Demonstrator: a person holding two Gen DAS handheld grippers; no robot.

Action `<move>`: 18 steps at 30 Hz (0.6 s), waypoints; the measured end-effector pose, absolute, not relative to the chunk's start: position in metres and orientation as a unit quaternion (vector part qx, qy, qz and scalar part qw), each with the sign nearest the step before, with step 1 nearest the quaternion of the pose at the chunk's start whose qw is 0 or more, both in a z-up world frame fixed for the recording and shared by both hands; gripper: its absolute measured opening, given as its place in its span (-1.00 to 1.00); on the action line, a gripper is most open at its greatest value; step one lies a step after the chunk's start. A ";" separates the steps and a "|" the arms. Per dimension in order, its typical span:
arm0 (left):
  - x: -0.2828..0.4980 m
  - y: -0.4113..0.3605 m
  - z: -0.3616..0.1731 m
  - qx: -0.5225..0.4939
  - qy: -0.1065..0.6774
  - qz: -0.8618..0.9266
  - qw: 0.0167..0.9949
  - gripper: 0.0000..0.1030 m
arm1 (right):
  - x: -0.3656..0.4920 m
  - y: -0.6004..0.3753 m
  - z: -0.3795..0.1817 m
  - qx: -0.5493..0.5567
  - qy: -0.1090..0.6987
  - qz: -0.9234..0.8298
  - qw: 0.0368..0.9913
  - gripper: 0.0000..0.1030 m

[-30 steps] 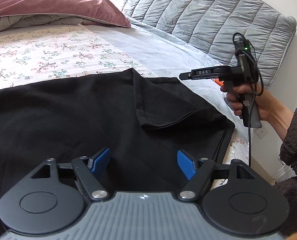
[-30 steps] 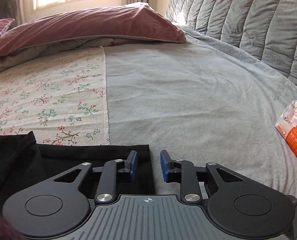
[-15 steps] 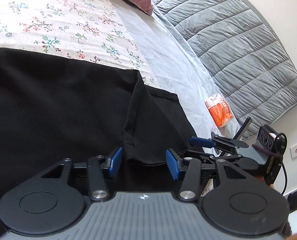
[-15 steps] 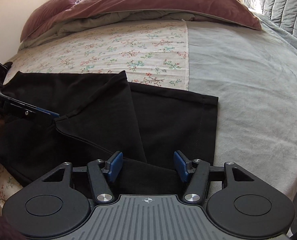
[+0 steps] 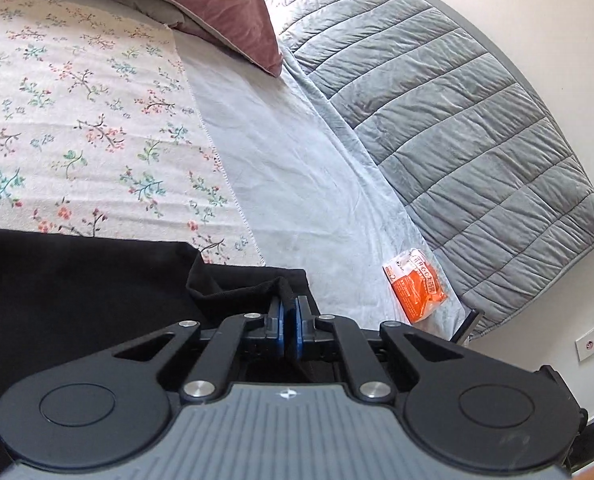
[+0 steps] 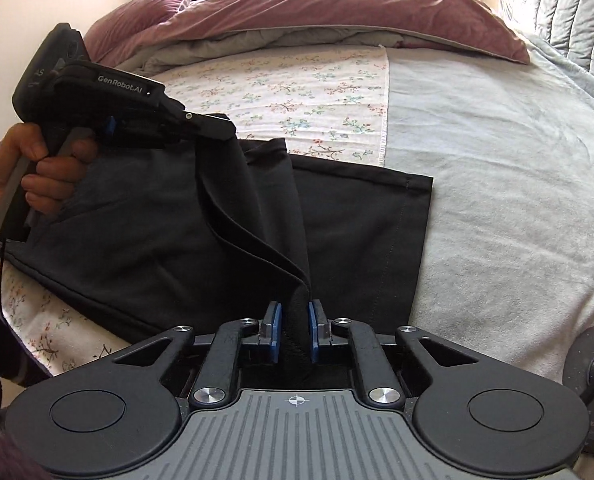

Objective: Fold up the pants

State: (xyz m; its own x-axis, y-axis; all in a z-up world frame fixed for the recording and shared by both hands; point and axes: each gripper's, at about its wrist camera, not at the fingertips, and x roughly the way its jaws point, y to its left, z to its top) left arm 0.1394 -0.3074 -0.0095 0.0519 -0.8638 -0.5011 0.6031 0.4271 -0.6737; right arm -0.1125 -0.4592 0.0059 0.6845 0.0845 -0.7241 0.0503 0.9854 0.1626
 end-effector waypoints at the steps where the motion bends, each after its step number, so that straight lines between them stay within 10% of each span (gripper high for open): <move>1: 0.140 -0.315 -0.006 -0.138 0.453 -0.518 0.712 -0.71 | -0.115 -0.458 0.010 0.085 0.394 -0.001 0.915 -0.85; 18: 0.130 -0.461 -0.039 0.004 0.487 -0.507 0.711 -0.58 | -0.139 -0.480 0.013 0.174 0.406 -0.199 0.875 -0.70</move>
State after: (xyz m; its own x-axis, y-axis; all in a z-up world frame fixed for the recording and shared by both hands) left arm 0.1299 -0.4609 -0.0391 0.0120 -0.7165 -0.6975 0.7252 0.4865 -0.4872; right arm -0.1393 -0.4799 0.0133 0.5908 -0.2068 -0.7798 0.4896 0.8602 0.1429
